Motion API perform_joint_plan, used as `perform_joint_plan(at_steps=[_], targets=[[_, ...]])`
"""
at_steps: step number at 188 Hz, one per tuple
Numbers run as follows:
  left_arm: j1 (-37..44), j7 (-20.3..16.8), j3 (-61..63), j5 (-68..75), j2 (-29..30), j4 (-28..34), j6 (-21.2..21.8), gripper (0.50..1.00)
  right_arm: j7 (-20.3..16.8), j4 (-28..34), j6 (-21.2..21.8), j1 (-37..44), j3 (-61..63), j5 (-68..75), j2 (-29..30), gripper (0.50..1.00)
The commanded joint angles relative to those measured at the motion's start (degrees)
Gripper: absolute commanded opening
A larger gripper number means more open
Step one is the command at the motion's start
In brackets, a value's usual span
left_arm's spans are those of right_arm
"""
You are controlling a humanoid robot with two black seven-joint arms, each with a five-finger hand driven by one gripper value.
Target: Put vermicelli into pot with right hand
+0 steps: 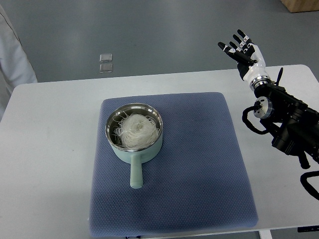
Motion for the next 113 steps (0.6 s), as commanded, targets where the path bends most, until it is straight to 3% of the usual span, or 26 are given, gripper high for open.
perform_joint_plan(at_steps=[1,113], targets=[[0.0,0.0,0.0,0.0,0.0,0.0,0.0,1.000,0.0,0.0,-0.2,-0.3,0.1,0.0,0.0,0.928],[0.0,0.0,0.0,0.0,0.0,0.0,0.0,1.000,0.1,0.0,-0.3,-2.8,0.4,0.9,1.5,0.928]])
